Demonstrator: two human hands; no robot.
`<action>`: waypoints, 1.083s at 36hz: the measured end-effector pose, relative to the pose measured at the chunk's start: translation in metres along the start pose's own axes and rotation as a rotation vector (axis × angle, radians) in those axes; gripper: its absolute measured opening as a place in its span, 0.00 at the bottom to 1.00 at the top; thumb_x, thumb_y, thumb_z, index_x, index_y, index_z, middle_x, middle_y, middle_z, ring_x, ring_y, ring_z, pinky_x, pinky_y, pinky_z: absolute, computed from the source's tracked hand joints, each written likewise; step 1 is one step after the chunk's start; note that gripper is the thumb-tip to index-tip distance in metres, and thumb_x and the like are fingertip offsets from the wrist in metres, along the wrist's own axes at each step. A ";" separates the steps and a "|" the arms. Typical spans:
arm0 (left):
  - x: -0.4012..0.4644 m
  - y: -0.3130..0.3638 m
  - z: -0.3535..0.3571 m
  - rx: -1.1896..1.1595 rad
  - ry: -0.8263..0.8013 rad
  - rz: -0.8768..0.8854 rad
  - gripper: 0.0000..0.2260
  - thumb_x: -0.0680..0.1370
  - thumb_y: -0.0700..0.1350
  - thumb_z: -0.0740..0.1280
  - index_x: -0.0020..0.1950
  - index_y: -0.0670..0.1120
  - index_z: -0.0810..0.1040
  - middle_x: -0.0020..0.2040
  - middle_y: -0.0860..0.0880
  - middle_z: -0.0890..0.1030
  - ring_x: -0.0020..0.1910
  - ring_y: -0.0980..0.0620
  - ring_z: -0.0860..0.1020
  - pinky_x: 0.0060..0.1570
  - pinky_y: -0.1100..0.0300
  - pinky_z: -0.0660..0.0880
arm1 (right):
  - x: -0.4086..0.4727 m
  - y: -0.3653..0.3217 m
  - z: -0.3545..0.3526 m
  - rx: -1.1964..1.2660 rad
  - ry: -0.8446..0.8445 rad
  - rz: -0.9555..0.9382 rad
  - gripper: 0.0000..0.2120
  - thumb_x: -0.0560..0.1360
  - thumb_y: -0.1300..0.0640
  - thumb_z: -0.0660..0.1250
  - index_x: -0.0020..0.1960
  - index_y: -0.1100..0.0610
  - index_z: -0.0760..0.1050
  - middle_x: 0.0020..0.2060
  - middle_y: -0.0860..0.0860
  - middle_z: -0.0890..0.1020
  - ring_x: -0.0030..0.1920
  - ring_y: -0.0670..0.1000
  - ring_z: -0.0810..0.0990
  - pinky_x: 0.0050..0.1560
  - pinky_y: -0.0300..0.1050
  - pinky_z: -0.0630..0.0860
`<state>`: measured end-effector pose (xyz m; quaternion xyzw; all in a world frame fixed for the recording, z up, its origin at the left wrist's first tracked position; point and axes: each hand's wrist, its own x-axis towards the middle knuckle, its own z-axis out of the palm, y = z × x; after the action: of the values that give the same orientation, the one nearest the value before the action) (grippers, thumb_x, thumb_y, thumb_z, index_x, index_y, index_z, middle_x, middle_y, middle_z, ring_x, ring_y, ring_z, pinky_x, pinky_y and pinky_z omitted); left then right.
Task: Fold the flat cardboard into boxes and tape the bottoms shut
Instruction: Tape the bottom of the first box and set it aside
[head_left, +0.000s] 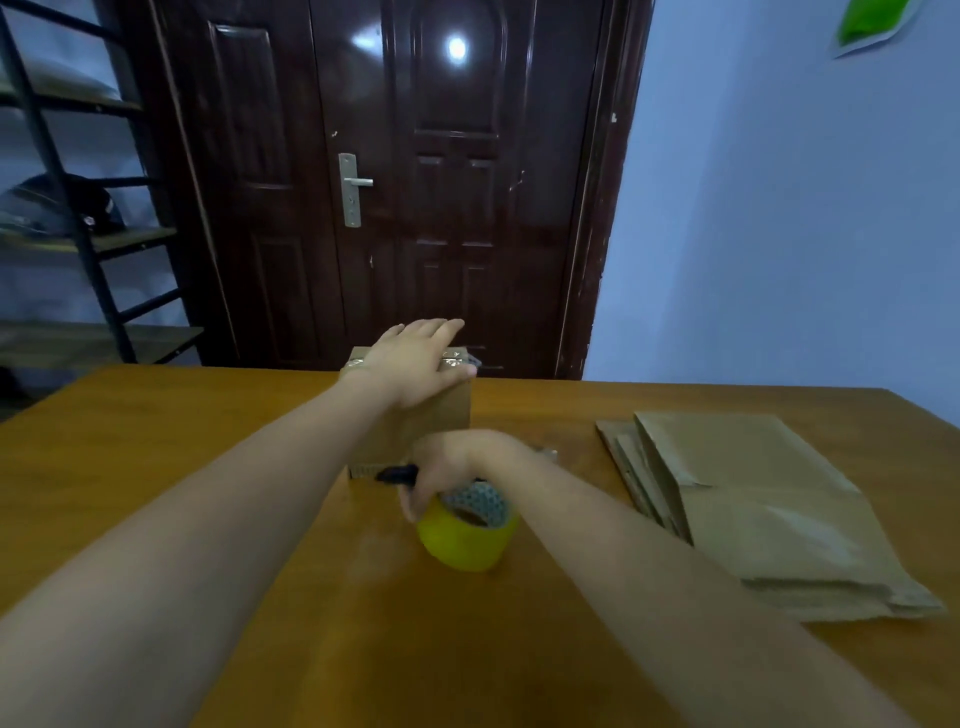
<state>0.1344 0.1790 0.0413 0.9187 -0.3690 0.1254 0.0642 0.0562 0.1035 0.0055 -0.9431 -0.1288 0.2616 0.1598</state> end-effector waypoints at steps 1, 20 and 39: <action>-0.001 -0.003 0.000 0.005 -0.005 -0.009 0.32 0.79 0.63 0.54 0.78 0.48 0.52 0.77 0.49 0.59 0.76 0.50 0.56 0.73 0.49 0.53 | 0.007 -0.006 0.008 -0.075 -0.062 0.000 0.09 0.72 0.53 0.71 0.45 0.58 0.80 0.47 0.57 0.82 0.45 0.57 0.79 0.44 0.49 0.74; -0.015 -0.032 0.005 -0.106 -0.095 -0.197 0.29 0.80 0.62 0.52 0.75 0.45 0.62 0.72 0.45 0.67 0.71 0.45 0.64 0.70 0.47 0.60 | 0.023 -0.019 0.028 -0.232 -0.093 -0.011 0.12 0.75 0.49 0.69 0.49 0.58 0.79 0.48 0.52 0.80 0.50 0.54 0.78 0.52 0.47 0.74; -0.014 -0.038 -0.002 -0.165 -0.109 -0.192 0.28 0.80 0.61 0.56 0.73 0.44 0.64 0.71 0.45 0.68 0.70 0.45 0.65 0.68 0.48 0.63 | -0.002 -0.016 0.003 0.186 0.317 -0.044 0.07 0.76 0.54 0.68 0.41 0.56 0.76 0.33 0.49 0.73 0.34 0.48 0.72 0.36 0.41 0.68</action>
<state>0.1507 0.2155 0.0388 0.9468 -0.2914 0.0380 0.1309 0.0502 0.1179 0.0093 -0.9506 -0.0979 0.1167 0.2703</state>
